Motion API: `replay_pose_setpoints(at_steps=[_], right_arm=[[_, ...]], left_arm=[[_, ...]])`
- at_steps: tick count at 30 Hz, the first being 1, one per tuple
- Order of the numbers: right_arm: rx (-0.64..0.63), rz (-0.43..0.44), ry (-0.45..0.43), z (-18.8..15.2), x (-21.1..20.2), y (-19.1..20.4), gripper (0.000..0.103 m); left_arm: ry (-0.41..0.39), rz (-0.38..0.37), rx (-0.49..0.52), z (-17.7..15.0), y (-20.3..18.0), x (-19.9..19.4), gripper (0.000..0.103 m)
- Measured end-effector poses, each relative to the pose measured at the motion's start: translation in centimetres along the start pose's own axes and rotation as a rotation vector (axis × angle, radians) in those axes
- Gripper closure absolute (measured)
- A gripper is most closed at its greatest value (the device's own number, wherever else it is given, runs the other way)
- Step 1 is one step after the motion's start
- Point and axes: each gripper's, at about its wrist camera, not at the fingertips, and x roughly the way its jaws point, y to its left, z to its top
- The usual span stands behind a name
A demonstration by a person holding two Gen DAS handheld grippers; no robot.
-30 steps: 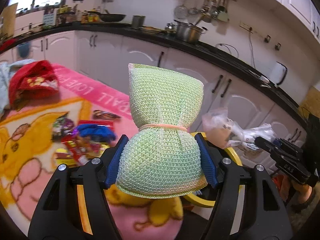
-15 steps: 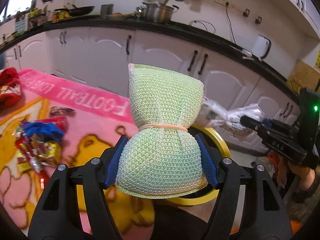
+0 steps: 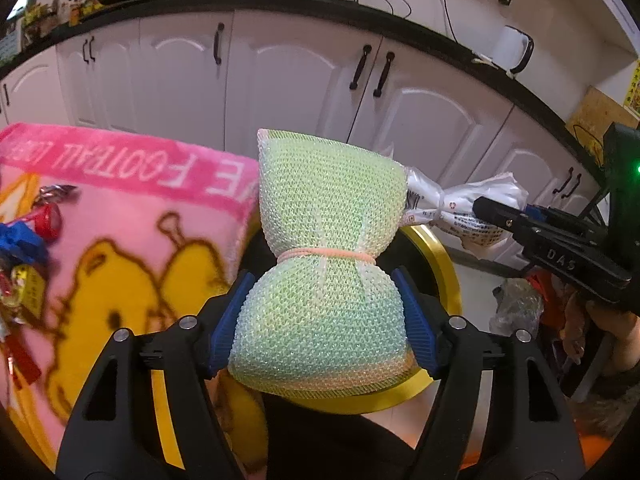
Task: Collect trash
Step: 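Move both items over the yellow bin and release them inside, then move both tools back over the candy wrappers on the blanket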
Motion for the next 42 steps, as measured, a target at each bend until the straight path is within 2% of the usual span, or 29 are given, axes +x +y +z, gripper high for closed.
replay_pose_setpoints(at_steps=[4, 6, 12, 19, 26, 38, 42], right_arm=[[0.008, 0.014, 0.005, 0.2, 0.4, 0.0, 0.067], [0.016, 0.024, 0.006, 0.2, 0.6, 0.0, 0.062], [0.043, 0.039, 0.000, 0.3, 0.6, -0.4, 0.051], [0.037, 0.049, -0.032, 0.5, -0.2, -0.1, 0.044], [0.009, 0.104, -0.101, 0.9, -2.0, 1.6, 0.037], [-0.071, 0.178, -0.191, 1.9, -4.8, 5.7, 0.036], [-0.106, 0.207, -0.202, 2.2, -5.2, 7.4, 0.036]], left_arm=[[0.016, -0.001, -0.008, 0.0, 0.2, 0.8, 0.039], [0.019, 0.003, -0.016, 0.0, 0.5, 1.2, 0.037], [0.028, 0.021, -0.050, -0.1, 1.6, 1.5, 0.023], [0.006, 0.049, -0.094, -0.4, 3.1, 0.1, 0.012], [-0.063, 0.106, -0.152, -0.6, 5.1, -3.4, 0.011], [-0.204, 0.235, -0.233, -1.1, 9.3, -10.0, 0.011], [-0.234, 0.254, -0.270, -1.4, 10.8, -11.7, 0.011]])
